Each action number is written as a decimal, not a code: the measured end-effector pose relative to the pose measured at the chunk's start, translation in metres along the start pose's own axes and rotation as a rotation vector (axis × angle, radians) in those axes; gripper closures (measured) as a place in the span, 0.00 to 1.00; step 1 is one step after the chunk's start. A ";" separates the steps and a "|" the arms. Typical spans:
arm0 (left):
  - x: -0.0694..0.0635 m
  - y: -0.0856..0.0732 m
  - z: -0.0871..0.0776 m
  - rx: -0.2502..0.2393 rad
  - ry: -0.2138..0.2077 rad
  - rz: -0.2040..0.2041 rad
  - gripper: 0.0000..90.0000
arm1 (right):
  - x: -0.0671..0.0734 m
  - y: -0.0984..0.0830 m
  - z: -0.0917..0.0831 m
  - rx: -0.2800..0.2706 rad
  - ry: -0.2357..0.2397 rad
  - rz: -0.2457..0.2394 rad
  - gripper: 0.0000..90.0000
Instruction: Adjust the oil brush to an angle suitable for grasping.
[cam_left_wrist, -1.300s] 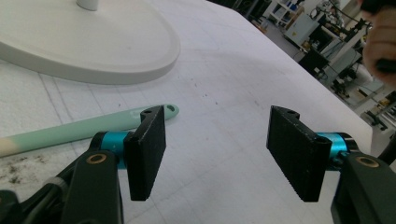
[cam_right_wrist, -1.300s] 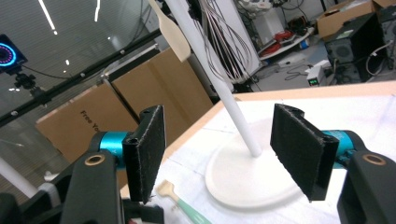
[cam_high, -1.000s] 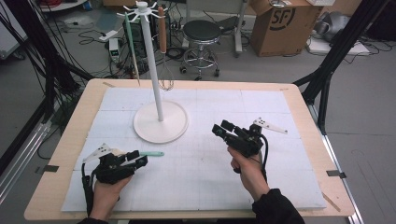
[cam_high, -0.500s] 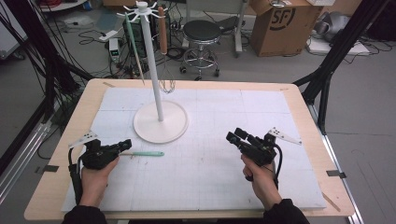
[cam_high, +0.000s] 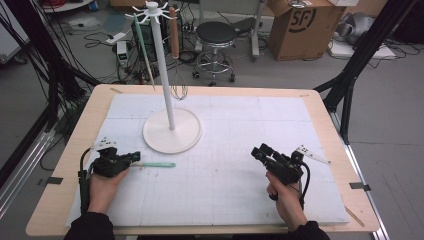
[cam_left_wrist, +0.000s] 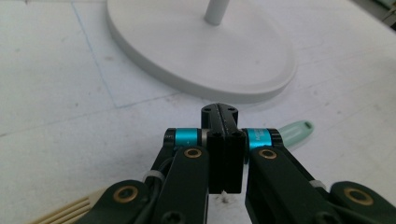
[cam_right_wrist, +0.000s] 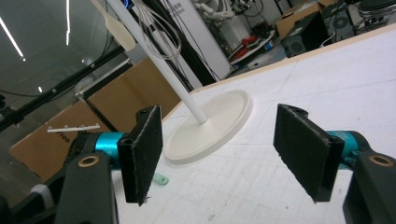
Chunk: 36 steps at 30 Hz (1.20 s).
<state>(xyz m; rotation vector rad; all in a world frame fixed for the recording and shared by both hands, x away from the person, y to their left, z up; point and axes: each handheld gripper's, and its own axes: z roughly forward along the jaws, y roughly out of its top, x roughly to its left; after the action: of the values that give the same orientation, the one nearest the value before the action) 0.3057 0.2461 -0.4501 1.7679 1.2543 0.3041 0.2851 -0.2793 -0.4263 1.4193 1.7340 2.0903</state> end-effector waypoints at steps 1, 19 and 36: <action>0.000 -0.001 0.002 0.012 0.012 0.007 1.00 | -0.001 -0.001 -0.001 -0.004 0.000 0.001 0.36; 0.013 0.007 0.007 0.124 0.081 0.030 1.00 | -0.004 -0.003 -0.005 -0.024 0.005 0.025 0.36; -0.022 -0.010 -0.002 0.173 0.001 0.069 1.00 | -0.003 -0.005 -0.004 -0.014 0.006 0.025 0.36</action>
<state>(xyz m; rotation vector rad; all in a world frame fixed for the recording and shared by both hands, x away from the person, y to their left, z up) 0.2880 0.2292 -0.4506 1.9611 1.2536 0.2419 0.2813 -0.2823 -0.4316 1.4393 1.7095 2.1170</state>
